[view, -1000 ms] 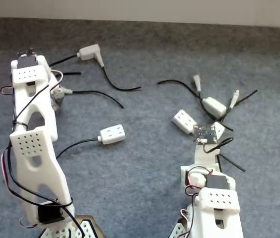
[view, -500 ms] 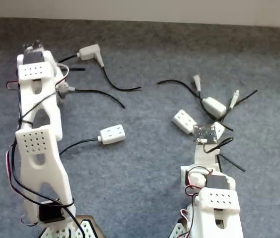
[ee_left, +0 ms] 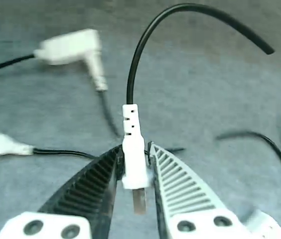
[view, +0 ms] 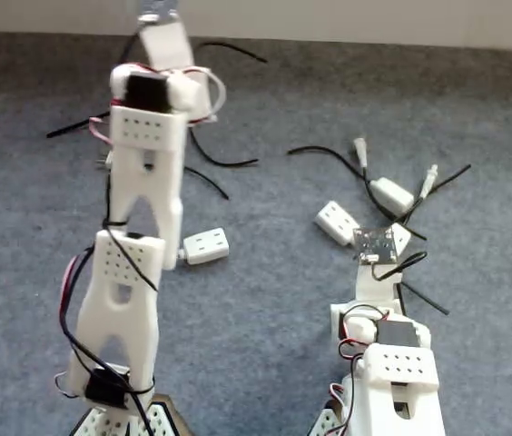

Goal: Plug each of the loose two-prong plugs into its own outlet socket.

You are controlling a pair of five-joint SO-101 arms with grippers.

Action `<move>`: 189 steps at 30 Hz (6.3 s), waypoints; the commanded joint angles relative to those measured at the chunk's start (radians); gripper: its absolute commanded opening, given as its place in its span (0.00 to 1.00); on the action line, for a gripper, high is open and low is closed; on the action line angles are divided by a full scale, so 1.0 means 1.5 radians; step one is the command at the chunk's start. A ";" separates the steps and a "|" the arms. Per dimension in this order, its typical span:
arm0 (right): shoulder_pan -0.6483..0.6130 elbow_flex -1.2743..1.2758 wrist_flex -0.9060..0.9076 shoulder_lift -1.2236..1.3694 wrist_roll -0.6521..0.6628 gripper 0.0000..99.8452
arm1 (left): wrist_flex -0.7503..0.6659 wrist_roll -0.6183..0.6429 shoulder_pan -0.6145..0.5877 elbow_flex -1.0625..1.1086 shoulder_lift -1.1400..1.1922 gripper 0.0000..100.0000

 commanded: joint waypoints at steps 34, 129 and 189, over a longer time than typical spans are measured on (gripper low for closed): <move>-0.028 0.006 -0.032 -0.004 0.007 0.23 | 0.019 0.196 0.262 0.041 -0.442 0.01; -0.358 -0.605 0.290 0.137 0.069 0.23 | -1.506 0.565 0.112 1.916 -1.255 0.01; -0.258 -1.040 0.380 0.448 0.023 0.23 | -1.569 0.455 0.211 1.986 -1.259 0.01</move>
